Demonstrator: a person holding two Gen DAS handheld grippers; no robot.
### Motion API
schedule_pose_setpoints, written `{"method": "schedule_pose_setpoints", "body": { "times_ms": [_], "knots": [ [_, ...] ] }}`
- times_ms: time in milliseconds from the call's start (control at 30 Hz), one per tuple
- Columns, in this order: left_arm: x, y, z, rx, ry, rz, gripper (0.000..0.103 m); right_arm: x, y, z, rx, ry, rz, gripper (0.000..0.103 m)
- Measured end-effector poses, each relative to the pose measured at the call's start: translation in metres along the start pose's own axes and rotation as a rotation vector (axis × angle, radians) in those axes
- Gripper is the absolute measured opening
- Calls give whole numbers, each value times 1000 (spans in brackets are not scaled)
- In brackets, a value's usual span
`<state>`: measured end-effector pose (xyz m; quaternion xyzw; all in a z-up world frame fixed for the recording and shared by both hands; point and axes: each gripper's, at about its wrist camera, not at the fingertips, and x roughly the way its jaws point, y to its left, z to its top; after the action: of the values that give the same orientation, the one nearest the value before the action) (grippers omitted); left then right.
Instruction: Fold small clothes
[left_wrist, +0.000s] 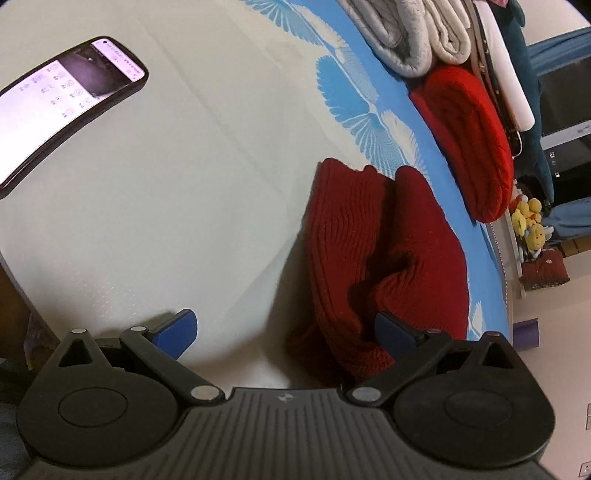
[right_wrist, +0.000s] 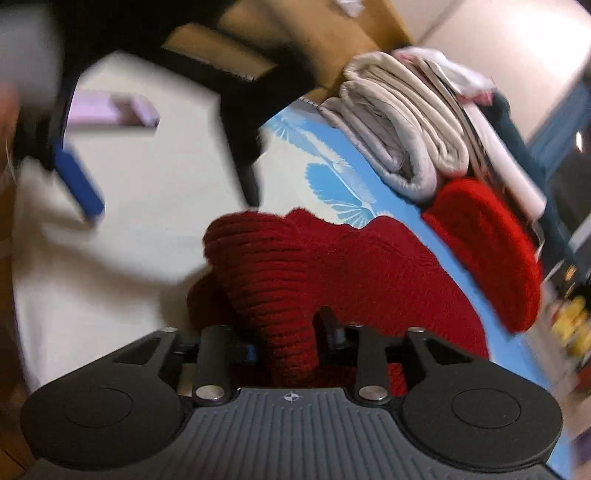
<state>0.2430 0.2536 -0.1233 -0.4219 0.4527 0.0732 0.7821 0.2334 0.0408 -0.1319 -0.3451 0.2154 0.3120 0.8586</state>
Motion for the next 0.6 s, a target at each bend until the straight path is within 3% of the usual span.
{"method": "schedule_pose_setpoints", "body": {
  "times_ms": [33, 100, 167, 267, 367, 467, 500, 600],
  "knots": [
    [1, -1, 1, 1, 1, -1, 102, -7, -15, 2, 77, -3, 57, 60],
    [2, -1, 3, -5, 0, -10, 102, -25, -38, 6, 222, -11, 162, 71],
    [2, -1, 3, 1, -4, -19, 102, -50, -69, 5, 387, -54, 227, 70],
    [-1, -8, -2, 24, -22, -48, 102, -74, -119, -14, 581, -95, 130, 64],
    [1, -20, -8, 75, -21, -90, 102, -68, -138, -32, 564, -21, 13, 59],
    [12, -32, -19, 133, 36, -126, 102, -46, -122, -53, 519, 131, 47, 59],
    [18, -36, -23, 154, 61, -112, 102, -39, -111, -60, 483, 151, 41, 60],
    [43, -40, -31, 206, 114, 55, 102, -40, -87, -64, 364, 124, -26, 60]
  ]
}}
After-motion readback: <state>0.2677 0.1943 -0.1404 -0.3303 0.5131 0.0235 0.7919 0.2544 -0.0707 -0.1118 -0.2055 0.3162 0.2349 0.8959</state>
